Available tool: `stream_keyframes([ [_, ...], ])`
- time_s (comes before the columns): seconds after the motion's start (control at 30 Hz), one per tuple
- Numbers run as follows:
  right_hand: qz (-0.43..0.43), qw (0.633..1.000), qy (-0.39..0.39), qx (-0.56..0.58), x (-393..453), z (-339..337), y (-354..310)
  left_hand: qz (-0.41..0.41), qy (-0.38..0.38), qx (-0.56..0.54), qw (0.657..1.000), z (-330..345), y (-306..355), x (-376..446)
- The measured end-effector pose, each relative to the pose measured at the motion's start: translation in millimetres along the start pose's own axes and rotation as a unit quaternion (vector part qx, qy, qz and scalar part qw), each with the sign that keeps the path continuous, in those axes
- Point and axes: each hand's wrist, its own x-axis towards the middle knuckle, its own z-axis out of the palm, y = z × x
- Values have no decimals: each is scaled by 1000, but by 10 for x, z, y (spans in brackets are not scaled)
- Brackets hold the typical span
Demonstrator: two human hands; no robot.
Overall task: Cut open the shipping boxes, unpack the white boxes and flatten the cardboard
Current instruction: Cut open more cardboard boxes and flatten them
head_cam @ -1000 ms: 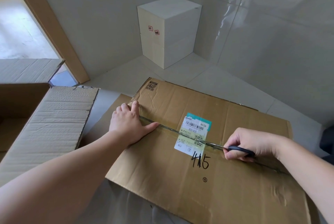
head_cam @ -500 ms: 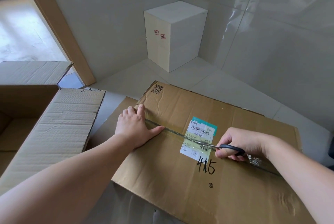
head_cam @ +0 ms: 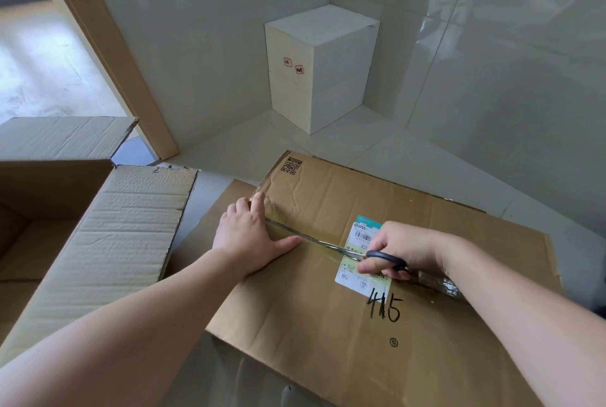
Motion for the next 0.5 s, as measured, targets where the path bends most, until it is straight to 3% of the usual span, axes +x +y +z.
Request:
stream_keyframes([
  [0.5, -16, 1000, 5, 16, 143, 41, -54, -15, -13, -104, 994, -40, -77, -14],
])
